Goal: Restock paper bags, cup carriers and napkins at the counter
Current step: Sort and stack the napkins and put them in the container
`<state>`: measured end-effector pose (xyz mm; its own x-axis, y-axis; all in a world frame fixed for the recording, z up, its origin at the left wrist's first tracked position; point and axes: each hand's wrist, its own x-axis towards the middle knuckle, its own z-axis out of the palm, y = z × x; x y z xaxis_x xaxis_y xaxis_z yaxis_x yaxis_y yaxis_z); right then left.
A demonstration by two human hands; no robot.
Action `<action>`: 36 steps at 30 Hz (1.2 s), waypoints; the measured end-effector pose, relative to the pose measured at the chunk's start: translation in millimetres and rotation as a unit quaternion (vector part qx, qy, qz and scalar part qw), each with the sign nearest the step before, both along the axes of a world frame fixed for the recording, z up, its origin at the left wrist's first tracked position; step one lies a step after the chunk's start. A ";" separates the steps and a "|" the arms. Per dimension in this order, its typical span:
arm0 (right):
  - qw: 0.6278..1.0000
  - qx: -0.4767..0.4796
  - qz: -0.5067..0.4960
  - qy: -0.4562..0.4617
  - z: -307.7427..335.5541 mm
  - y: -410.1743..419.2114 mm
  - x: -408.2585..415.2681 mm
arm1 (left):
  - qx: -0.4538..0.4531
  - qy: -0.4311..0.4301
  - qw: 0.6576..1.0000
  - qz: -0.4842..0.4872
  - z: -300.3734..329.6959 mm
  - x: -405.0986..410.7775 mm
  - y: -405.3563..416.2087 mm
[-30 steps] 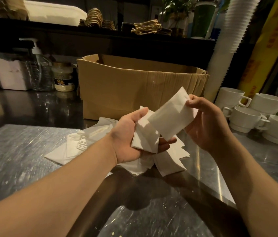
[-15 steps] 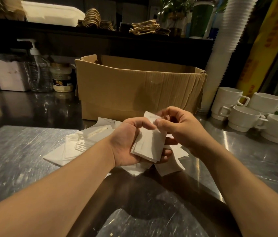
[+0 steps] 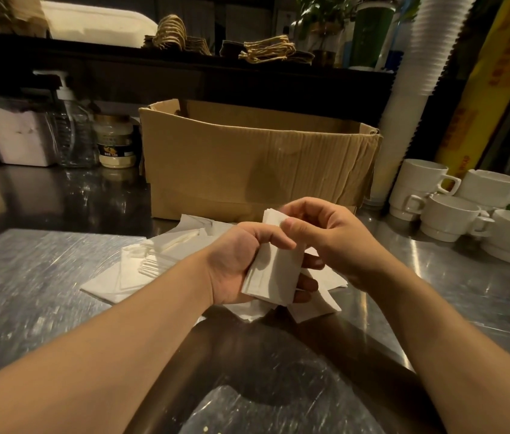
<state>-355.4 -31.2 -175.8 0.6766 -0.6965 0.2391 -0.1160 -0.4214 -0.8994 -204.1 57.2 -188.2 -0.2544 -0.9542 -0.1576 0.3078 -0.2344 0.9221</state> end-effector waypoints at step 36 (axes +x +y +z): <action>0.942 -0.112 0.008 0.315 -7.5 -16.0 -4.2 | -0.008 0.212 0.944 0.254 3.2 17.2 -8.6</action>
